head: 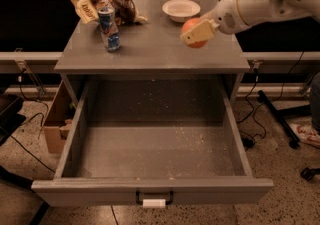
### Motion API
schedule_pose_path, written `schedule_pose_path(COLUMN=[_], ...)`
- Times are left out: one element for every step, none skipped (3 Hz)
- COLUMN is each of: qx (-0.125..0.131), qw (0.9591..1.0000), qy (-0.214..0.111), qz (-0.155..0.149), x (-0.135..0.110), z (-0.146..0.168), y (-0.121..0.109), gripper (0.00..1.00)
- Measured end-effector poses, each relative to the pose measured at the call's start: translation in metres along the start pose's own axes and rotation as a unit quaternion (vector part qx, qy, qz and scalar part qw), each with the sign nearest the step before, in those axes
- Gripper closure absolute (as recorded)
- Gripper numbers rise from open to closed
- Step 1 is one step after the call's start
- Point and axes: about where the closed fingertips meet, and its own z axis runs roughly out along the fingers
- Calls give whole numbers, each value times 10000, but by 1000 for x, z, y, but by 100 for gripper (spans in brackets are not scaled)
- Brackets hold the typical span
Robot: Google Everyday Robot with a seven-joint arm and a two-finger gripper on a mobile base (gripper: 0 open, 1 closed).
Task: Place orange into top drawer
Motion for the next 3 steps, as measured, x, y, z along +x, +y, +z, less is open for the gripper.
schedule_pose_path(qx=[-61,-165,-299], qw=[9996,9978,9959], qy=[286,638,843], qz=[-17,-73,-105], x=[63,124,160], z=[-24,-32,-21], y=[27,48,63], gripper=[100,100,100])
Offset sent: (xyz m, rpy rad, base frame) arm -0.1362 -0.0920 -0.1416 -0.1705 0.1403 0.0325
